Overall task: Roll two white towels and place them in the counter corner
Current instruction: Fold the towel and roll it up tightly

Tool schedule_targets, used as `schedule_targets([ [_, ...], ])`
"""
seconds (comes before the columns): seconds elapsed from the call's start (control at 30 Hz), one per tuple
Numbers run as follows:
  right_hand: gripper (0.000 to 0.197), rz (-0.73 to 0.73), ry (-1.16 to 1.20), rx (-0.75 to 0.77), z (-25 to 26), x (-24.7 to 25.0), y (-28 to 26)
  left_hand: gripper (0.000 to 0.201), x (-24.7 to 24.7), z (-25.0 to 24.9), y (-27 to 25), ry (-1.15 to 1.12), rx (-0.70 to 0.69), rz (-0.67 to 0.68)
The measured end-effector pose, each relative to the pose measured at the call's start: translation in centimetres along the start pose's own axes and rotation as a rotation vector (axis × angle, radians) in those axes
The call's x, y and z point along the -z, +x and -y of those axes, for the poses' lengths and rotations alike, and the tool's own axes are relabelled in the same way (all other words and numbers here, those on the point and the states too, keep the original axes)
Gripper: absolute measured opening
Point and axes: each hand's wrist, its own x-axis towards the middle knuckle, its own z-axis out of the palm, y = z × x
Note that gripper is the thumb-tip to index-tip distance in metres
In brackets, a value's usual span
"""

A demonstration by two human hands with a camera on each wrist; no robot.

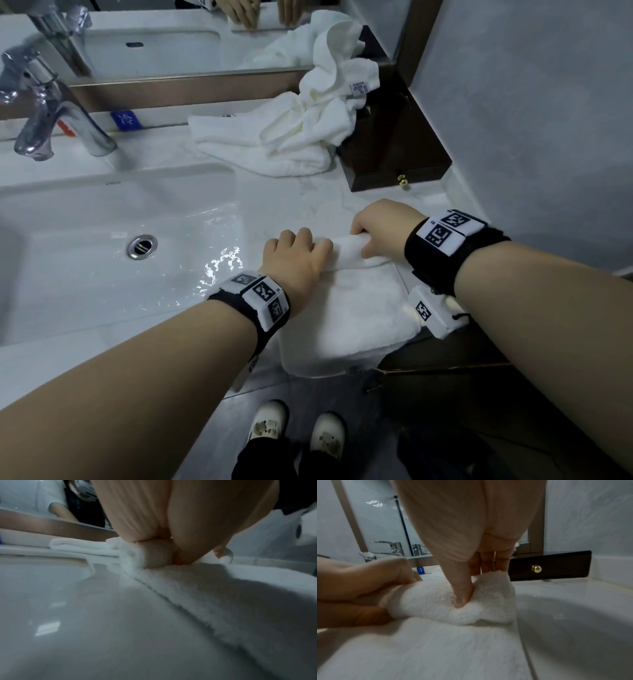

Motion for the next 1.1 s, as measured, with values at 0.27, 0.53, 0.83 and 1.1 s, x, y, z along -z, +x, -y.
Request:
schedule_targets([
  [0.27, 0.035, -0.100, 0.017, 0.003, -0.1, -1.6, -0.7, 0.035, 0.4, 0.7, -0.2, -0.277, 0.015, 0.027],
  [0.53, 0.025, -0.230, 0.133, 0.012, -0.9, -3.9, -1.4, 0.033, 2.9, 1.0, 1.3, -0.478, 0.095, 0.181],
  [0.83, 0.024, -0.276, 0.271, -0.052, -0.9, -4.9, -2.3, 0.034, 3.9, -1.5, 0.6, -0.356, 0.163, 0.204],
  [1.1, 0.025, -0.082, 0.384, -0.062, -1.4, -2.1, -3.0, 0.045, 2.8, -2.6, -0.8, -0.212, 0.111, 0.045],
])
